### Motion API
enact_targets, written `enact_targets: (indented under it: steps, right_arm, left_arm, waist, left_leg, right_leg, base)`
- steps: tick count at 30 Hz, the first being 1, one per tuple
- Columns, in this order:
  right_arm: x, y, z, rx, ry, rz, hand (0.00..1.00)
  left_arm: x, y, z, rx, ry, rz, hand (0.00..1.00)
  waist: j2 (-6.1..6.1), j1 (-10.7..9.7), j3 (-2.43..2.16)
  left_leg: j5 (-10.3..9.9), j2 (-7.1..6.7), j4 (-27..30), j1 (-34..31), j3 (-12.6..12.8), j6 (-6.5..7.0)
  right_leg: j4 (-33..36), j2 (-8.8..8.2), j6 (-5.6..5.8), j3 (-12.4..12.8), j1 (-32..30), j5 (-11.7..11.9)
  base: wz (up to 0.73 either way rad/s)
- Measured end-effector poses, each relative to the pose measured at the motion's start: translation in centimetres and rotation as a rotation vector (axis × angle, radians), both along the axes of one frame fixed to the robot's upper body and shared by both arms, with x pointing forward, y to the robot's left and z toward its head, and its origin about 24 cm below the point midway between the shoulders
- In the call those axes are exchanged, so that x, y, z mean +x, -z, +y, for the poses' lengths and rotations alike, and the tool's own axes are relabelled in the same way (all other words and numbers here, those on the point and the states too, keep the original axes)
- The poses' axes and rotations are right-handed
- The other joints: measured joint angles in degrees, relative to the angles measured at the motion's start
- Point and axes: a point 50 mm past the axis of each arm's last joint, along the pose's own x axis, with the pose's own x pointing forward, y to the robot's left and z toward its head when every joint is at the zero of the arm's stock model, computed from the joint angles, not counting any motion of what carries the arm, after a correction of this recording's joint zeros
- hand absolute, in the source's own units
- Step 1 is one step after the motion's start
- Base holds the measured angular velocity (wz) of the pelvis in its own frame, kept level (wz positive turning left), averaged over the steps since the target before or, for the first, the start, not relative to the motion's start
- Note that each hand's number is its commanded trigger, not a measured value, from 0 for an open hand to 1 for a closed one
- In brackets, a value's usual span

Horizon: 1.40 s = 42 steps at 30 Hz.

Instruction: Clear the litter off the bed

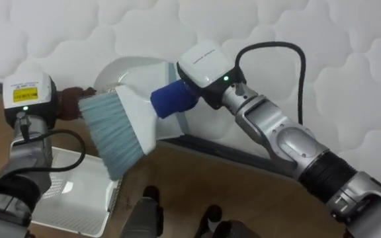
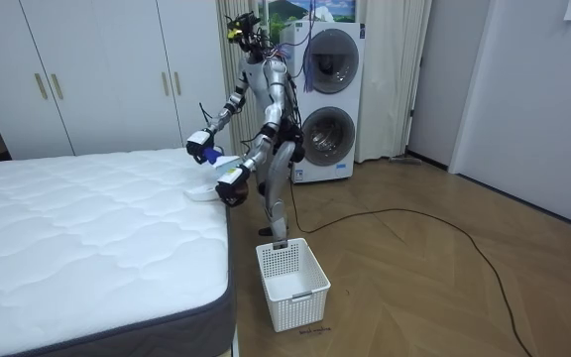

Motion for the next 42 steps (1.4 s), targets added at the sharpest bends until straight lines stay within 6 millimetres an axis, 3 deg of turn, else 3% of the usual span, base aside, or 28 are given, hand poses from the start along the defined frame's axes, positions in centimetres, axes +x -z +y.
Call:
enact_targets:
  steps: [9, 13, 17, 23, 24, 30, 35, 37, 38, 40, 42]
  right_arm:
    - [-0.3, 0.6, 0.2, 0.072, -0.015, 0.094, 1.0]
    - [-0.7, 1.5, -0.7, 0.143, 0.008, 0.141, 1.0]
    - [-0.2, 3.0, -3.2, 0.155, 0.101, 0.17, 1.0]
    - [0.5, 2.4, -7.6, 0.289, 0.284, 0.082, 1.0]
    - [0.3, 2.5, -8.6, 0.317, 0.326, 0.075, 1.0]
    - [-2.0, 5.3, -13.3, 0.468, 0.556, 0.135, 1.0]
    - [-4.8, 6.7, -16.5, 0.64, 0.708, 0.179, 1.0]
    - [-5.7, 7.1, -17.4, 0.718, 0.766, 0.191, 1.0]
    - [-6.0, 7.3, -17.8, 0.765, 0.797, 0.198, 0.75]
    - [-6.8, 7.7, -18.5, 0.809, 0.846, 0.203, 0.0]
    - [-7.8, 7.5, -19.4, 0.895, 0.889, 0.179, 0.0]
  left_arm:
    - [-0.6, 0.9, -0.1, -0.026, 0.0, 0.002, 1.0]
    - [-1.4, 1.8, -0.2, -0.044, 0.002, -0.011, 1.0]
    - [-1.6, 2.4, -0.8, -0.074, -0.001, -0.013, 1.0]
    - [-2.3, 2.8, -0.6, -0.104, -0.033, -0.057, 1.0]
    - [-2.7, 3.1, -0.4, -0.119, -0.054, -0.06, 1.0]
    - [-6.6, 6.5, -0.2, -0.196, -0.14, 0.003, 1.0]
    - [-8.4, 6.8, -0.5, -0.258, -0.145, -0.051, 1.0]
    - [-8.9, 6.8, -0.8, -0.284, -0.154, -0.073, 1.0]
    - [-9.2, 6.8, -1.1, -0.298, -0.151, -0.088, 1.0]
    - [-9.9, 6.9, -1.3, -0.322, -0.134, -0.095, 1.0]
    - [-10.9, 7.0, -1.4, -0.361, -0.136, -0.101, 1.0]
  waist:
    - [-0.02, -0.15, -0.02]
    - [-0.19, -0.28, -0.16]
    - [-0.18, -1.05, -0.16]
    - [-0.07, -2.23, -0.39]
    - [-0.16, -2.38, -1.08]
    - [0.86, -4.34, -3.39]
    - [1.26, -4.99, -4.23]
    - [1.31, -5.02, -4.29]
    - [1.57, -4.95, -4.36]
    - [2.08, -5.26, -4.56]
    - [2.87, -6.98, -5.17]
  left_leg:
    - [0.07, -0.08, 0.2, 0.18, -0.03, 0.1]
    - [0.15, -0.39, 0.13, 0.79, 0.32, 0.23]
    - [0.21, -0.89, 0.23, 1.99, -0.09, 0.35]
    - [0.26, -1.1, -0.6, 5.11, 0.5, 0.47]
    - [0.3, -1.2, -1.1, 5.95, 0.67, 0.54]
    - [1.22, -2.01, -7.87, 15.62, 2.36, 1.13]
    - [2.23, -2.27, -13.01, 21.05, 3.01, 1.27]
    - [2.23, -2.62, -14.51, 23.14, 3.14, 1.27]
    - [2.23, -2.82, -15.32, 24.37, 3.07, 1.27]
    - [2.22, -3.23, -16.37, 26.68, 2.09, 1.28]
    - [2.22, -4.34, -17.49, 28.76, -0.93, 1.28]
  right_leg:
    - [0.56, -0.08, -0.02, 0.6, 0.12, -0.02]
    - [0.68, -0.21, 0.22, 1.48, 0.33, -0.18]
    - [1.04, -0.3, 0.54, 2.31, 1.62, -0.36]
    - [0.46, -0.53, 0.9, 3.13, 4.28, -0.57]
    - [0.17, -0.57, 0.95, 3.3, 4.88, -0.55]
    - [-6.18, -0.18, 2.52, 4.67, 13.63, 0.87]
    - [-12.06, 1.01, 3.2, 5.94, 19.1, 2.83]
    - [-13.38, 1.23, 3.39, 6.98, 21.17, 2.86]
    - [-14.25, 1.27, 3.57, 7.03, 22.5, 2.94]
    - [-16.24, 1.5, 3.85, 6.95, 25.9, 3.08]
    - [-18.26, 1.72, 4.5, 6.95, 29.82, 2.74]
  base:
    - [0.0]
    - [0.01]
    - [0.09]
    - [-0.02]
    - [0.0]
    - [-0.05]
    - [-0.08]
    - [0.06]
    - [0.13]
    - [0.36]
    - [0.75]
